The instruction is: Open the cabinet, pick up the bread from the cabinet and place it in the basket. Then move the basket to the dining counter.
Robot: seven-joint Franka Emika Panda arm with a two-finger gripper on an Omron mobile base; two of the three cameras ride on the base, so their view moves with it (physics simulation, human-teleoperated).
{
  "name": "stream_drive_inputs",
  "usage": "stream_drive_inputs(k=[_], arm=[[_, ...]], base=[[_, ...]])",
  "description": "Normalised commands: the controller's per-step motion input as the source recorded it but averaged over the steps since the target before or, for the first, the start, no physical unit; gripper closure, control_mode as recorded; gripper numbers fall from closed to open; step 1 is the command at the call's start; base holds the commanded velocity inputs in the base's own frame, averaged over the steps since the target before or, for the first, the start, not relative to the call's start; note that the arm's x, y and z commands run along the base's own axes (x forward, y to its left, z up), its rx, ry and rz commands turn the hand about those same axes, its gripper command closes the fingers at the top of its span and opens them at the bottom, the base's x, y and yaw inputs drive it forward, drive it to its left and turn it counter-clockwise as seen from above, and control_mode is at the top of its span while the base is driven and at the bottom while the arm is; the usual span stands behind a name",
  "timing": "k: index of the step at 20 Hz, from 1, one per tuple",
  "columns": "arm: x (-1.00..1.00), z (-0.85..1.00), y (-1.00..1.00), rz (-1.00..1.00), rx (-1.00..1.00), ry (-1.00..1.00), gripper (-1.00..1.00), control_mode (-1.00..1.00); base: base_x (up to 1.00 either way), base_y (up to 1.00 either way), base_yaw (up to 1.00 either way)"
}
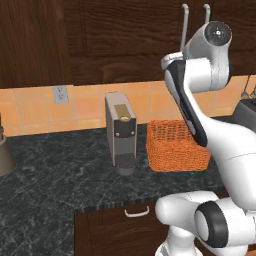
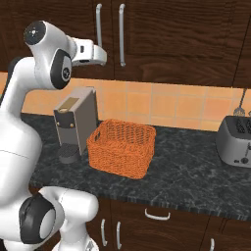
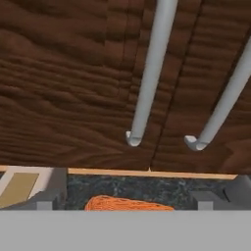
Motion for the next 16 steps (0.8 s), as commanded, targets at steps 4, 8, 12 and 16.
stream_drive_inputs(k=[4,8,12,16], arm=[[0.45,0.1,-0.26,-0.03,0.04,-0.02,-1.0,-1.0],[0.49,0.1,-0.23,-0.02,0.0,0.0,-1.0,-1.0],[0.83,0.0,-0.04,0.01,0.01,0.0,-1.0,-1.0],[0.82,0.0,0.0,0.08,0.0,-0.03,-1.0,-1.0]], base=[[0.0,0.0,0.0],[0.0,0.0,0.0],[0.0,0.0,0.0],[0.0,0.0,0.0]])
